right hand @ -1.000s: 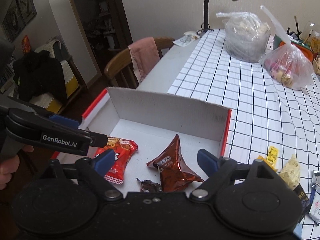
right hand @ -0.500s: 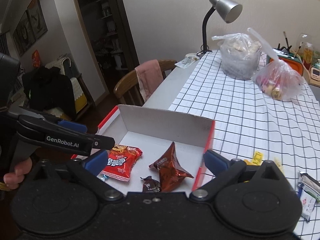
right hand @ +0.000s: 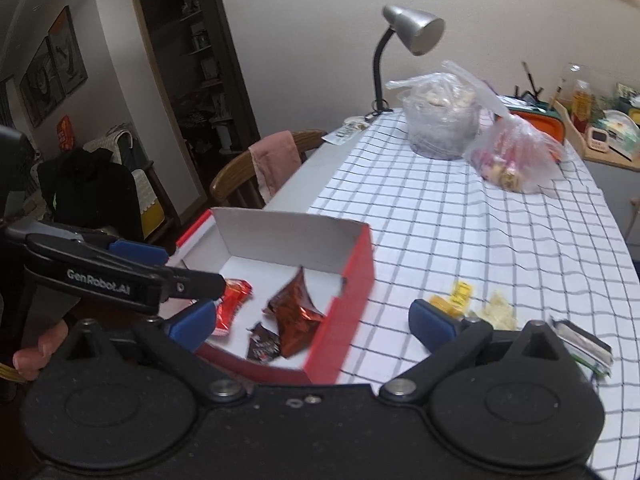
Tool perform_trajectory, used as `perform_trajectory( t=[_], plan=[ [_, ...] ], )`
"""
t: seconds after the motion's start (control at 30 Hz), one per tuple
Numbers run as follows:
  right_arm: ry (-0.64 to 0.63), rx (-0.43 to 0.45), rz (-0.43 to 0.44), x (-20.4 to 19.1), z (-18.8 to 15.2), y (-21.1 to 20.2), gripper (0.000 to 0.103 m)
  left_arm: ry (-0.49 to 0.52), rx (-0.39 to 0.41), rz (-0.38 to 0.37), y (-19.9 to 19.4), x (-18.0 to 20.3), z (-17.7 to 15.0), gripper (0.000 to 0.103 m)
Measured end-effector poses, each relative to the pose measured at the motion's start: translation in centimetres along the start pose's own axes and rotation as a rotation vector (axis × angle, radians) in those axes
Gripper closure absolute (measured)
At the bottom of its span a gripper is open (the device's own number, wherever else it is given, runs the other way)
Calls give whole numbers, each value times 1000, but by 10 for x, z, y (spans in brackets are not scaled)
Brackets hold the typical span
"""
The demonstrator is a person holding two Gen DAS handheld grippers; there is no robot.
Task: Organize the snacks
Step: 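Withdraw both tools from the box back toward the remaining snacks, then grasp the light blue packet with the right tool while the left tool grasps the foil chocolate ball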
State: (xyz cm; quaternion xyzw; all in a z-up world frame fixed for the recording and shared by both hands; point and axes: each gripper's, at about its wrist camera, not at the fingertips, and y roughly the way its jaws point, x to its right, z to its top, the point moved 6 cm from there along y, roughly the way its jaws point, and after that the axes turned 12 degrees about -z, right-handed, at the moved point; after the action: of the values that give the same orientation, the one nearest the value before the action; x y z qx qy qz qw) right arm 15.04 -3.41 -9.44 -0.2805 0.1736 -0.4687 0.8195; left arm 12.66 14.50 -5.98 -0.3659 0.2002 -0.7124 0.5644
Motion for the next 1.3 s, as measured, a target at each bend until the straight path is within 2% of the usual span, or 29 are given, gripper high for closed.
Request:
perform_trajectory(
  t=[0.37, 0.67, 0.77, 0.97, 1.3],
  plan=[
    [9, -34, -91, 77, -42, -20, 0, 19, -14, -41, 36, 61, -16, 4],
    [-52, -101, -156, 132, -78, -12, 2, 64, -97, -33, 86, 107, -34, 4],
    [-64, -123, -147, 148, -89, -5, 3, 78, -124, -28, 104, 118, -43, 4],
    [-196, -177, -69, 155, -107, 23, 5, 56, -192, -23, 133, 128, -62, 4],
    [-182, -268, -49, 161, -130, 79, 7, -11, -206, 57, 144, 126, -77, 5]
  ],
)
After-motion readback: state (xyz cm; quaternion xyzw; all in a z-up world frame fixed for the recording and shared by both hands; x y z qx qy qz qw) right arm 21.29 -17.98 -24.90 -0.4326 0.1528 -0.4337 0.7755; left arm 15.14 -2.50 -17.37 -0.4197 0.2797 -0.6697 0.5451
